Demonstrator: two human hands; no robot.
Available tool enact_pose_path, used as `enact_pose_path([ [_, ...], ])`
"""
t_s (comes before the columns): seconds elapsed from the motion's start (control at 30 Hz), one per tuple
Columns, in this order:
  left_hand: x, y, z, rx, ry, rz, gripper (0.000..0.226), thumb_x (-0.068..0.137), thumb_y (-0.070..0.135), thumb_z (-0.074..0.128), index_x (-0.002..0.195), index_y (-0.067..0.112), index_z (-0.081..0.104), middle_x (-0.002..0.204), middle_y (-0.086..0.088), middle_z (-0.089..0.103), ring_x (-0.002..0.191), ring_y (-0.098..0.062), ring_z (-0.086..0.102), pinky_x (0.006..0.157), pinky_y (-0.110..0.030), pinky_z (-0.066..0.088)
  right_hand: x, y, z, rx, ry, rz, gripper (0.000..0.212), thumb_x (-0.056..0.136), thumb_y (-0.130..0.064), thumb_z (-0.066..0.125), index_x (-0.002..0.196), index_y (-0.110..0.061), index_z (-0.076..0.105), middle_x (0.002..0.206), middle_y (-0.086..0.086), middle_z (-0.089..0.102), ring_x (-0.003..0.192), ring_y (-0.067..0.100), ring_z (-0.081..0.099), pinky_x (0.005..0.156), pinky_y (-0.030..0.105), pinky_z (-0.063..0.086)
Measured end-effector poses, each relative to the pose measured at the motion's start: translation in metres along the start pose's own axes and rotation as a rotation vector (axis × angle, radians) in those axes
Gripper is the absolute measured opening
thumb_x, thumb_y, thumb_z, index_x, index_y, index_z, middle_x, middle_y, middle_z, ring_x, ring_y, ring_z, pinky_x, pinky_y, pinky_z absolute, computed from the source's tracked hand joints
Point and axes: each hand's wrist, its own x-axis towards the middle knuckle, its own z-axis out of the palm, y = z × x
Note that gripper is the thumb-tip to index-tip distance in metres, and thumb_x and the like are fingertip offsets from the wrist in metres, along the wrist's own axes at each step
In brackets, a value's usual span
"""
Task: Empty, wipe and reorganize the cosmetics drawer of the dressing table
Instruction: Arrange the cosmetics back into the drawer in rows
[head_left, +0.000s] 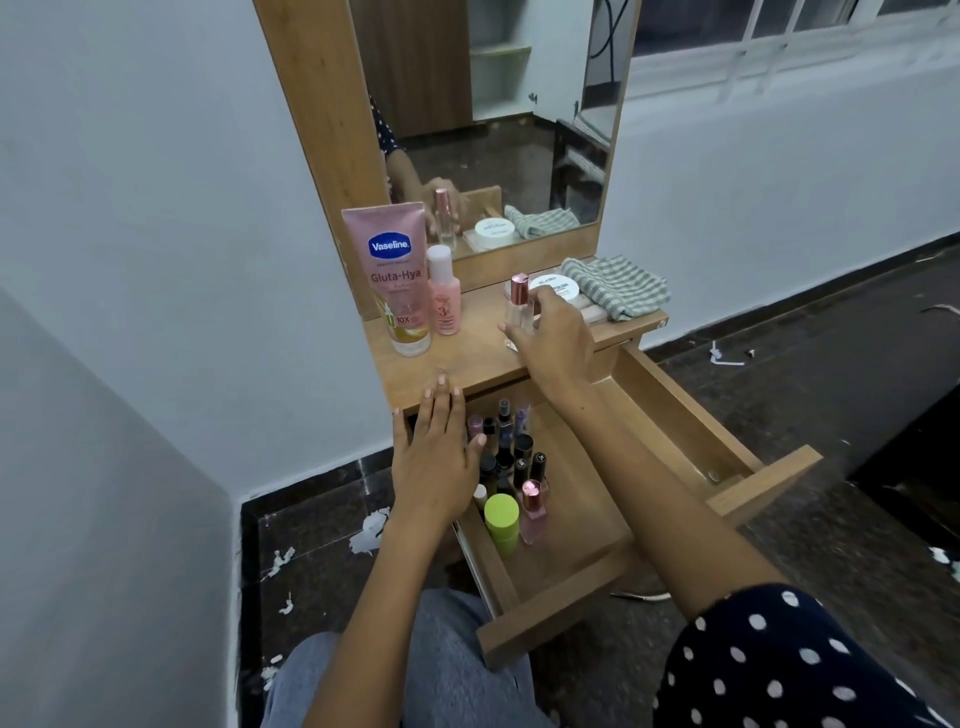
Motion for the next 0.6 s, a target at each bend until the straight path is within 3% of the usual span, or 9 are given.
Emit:
enact_pose_path([
  [0.23, -0.002, 0.001, -0.001, -0.005, 0.011, -0.008, 0.06, 0.102, 0.041, 0.02, 0.152, 0.018, -0.004, 0.157, 0.001, -0.019, 0.145, -0.014, -0.014, 0.113, -0.042, -0.014, -0.034, 0.02, -0.056, 0.145, -0.16, -0.062, 0.039, 0.067, -0.04, 0.081, 0.096, -0.02, 0.066, 0.086, -0.008, 0.069, 0.077, 0.009, 0.064, 0.07, 0.033, 0.055],
  [0.33, -0.003, 0.002, -0.002, -0.009, 0.011, -0.009, 0.06, 0.102, 0.041, 0.021, 0.152, 0.017, -0.002, 0.158, 0.001, -0.018, 0.145, -0.014, -0.014, 0.113, -0.042, -0.014, -0.056, 0.038, -0.083, 0.028, -0.32, -0.079, 0.028, 0.064, -0.034, 0.083, 0.084, -0.025, 0.067, 0.076, -0.01, 0.066, 0.072, 0.008, 0.063, 0.067, 0.027, 0.051],
  [0.43, -0.003, 0.002, -0.001, -0.017, 0.018, -0.006, 0.06, 0.102, 0.041, 0.021, 0.153, 0.017, -0.001, 0.158, 0.0, -0.017, 0.145, -0.015, -0.013, 0.113, -0.043, -0.014, -0.074, 0.051, -0.091, -0.138, -0.501, -0.045, 0.021, 0.064, -0.023, 0.084, 0.074, -0.019, 0.066, 0.07, -0.008, 0.064, 0.069, 0.012, 0.062, 0.064, 0.028, 0.053],
  [0.6, -0.002, 0.002, -0.002, -0.015, 0.0, -0.005, 0.06, 0.103, 0.041, 0.02, 0.153, 0.017, -0.003, 0.157, 0.0, -0.018, 0.145, -0.015, -0.014, 0.112, -0.042, -0.015, -0.091, 0.059, -0.078, -0.202, -0.728, -0.013, 0.027, 0.064, -0.015, 0.085, 0.087, -0.019, 0.072, 0.081, -0.007, 0.067, 0.073, 0.003, 0.061, 0.056, 0.013, 0.045],
])
